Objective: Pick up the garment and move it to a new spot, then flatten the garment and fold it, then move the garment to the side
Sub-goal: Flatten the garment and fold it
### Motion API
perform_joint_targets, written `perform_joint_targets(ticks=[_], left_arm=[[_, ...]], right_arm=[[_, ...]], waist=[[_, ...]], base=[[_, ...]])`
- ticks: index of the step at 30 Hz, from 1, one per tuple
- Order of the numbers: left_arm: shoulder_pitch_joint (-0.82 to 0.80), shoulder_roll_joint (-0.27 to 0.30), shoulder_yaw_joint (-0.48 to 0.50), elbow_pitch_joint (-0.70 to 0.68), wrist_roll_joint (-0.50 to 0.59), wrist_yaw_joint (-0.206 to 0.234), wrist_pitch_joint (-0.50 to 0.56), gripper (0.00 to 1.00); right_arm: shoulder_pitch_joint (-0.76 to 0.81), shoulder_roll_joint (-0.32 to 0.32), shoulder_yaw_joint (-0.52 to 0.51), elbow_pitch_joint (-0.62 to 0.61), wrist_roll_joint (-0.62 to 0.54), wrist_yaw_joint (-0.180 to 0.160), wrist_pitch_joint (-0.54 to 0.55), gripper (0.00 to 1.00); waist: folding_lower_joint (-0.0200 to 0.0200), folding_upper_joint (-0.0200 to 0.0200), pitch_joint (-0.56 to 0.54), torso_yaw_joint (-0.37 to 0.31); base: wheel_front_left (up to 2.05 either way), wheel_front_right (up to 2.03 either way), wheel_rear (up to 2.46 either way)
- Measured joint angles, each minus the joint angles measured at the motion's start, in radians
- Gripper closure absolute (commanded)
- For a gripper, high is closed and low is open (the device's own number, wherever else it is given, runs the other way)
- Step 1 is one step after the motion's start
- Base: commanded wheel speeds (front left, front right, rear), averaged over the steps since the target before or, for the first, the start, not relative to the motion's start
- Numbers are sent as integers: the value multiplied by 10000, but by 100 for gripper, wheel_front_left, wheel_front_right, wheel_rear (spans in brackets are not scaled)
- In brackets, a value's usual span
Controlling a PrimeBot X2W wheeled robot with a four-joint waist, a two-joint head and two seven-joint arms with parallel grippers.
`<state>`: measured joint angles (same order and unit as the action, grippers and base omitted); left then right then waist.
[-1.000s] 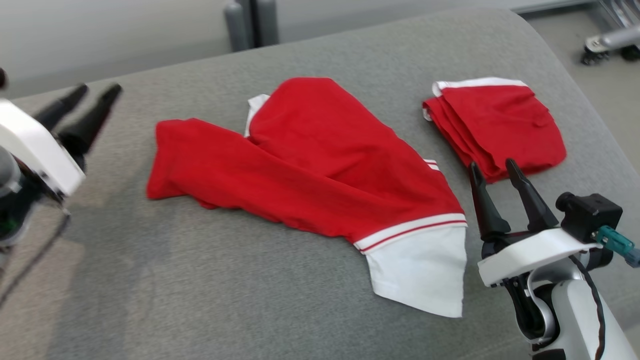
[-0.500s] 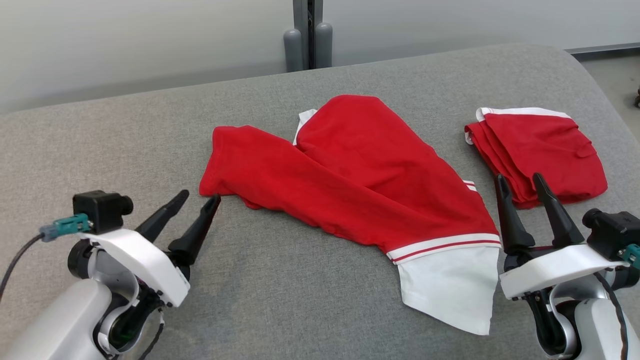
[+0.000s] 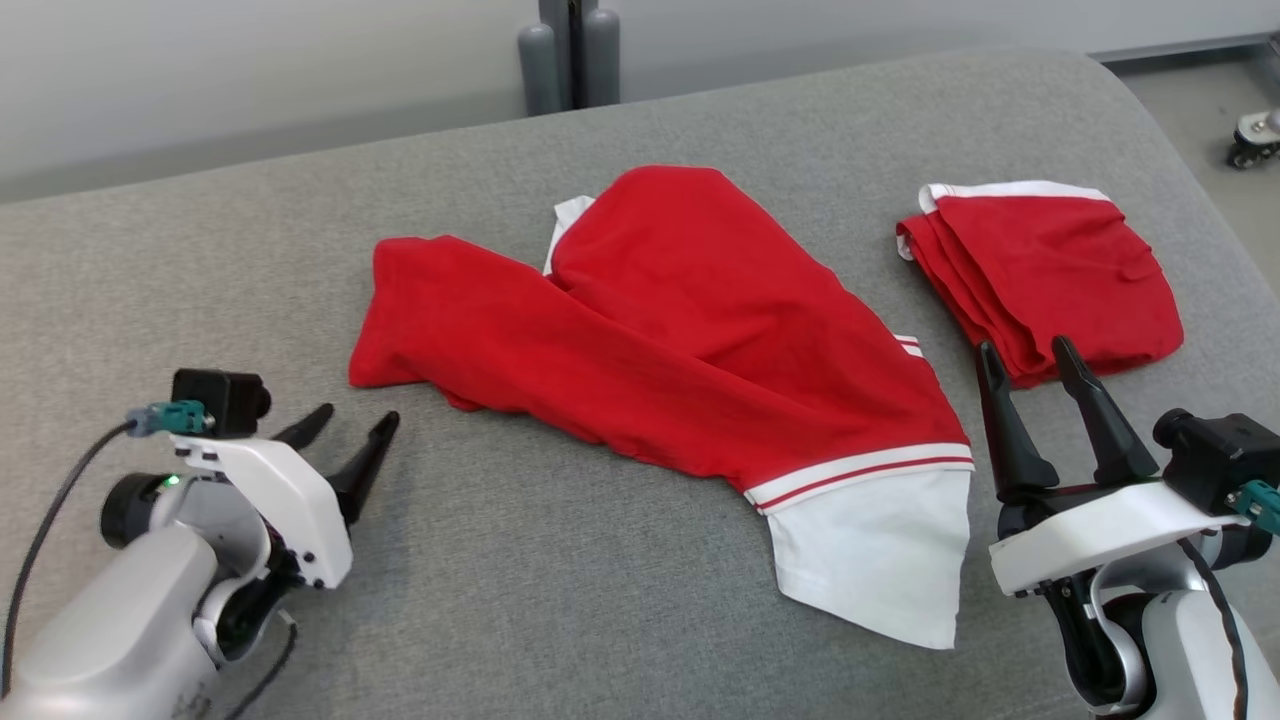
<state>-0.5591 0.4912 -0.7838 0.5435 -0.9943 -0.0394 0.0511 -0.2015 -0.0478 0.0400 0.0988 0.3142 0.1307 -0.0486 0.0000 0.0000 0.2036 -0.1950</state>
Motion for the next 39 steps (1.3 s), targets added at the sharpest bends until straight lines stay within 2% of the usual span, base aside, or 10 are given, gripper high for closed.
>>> perform_joint_targets(ticks=[7, 16, 17, 18, 19, 24, 30, 34, 39], left_arm=[[-1032, -230, -326, 2071, 374, -564, -4, 0], [-1931, -736, -441, 3507, 316, -842, -418, 0], [-1969, -817, -477, 3501, 224, -853, -431, 18], [-2011, -878, -556, 3473, 226, -872, -483, 55], [-2049, -901, -619, 3427, 222, -878, -516, 100], [-1983, -796, -1085, 2823, -40, -903, -330, 100], [-1669, -77, -1672, 1473, -351, -903, 328, 100], [-1483, 796, -2013, 77, -690, -903, 1329, 100], [-1160, 2242, -2313, -1965, -1156, -903, 2876, 100]], right_arm=[[-48, -2, 46, -2, 8, 0, -46, 0], [-151, 0, 73, 54, 52, 0, -136, 0], [-148, 0, 48, 56, 50, 0, -140, 0], [-146, 0, 12, 54, 42, 0, -151, 0], [-137, 0, -19, 58, 33, 0, -151, 0], [-29, 4, -203, 102, -29, 0, -136, 0], [106, 2, -533, 169, -157, 0, 17, 0], [241, -13, -619, 178, -203, 0, 270, 0], [357, -226, -568, 178, -136, 0, 719, 0]], waist=[[0, 0, 425, -407], [0, 0, 726, -803], [0, 0, 717, -805], [0, 0, 702, -797], [0, 0, 676, -783], [0, 0, 354, -662], [0, 0, -246, -267], [0, 0, -642, 122], [0, 0, -1089, 597]], base=[[0, 0, 0], [0, 0, 0], [0, 0, 0], [0, 0, 0], [0, 0, 0], [0, 0, 0], [0, 0, 0], [0, 0, 0], [0, 0, 0]])
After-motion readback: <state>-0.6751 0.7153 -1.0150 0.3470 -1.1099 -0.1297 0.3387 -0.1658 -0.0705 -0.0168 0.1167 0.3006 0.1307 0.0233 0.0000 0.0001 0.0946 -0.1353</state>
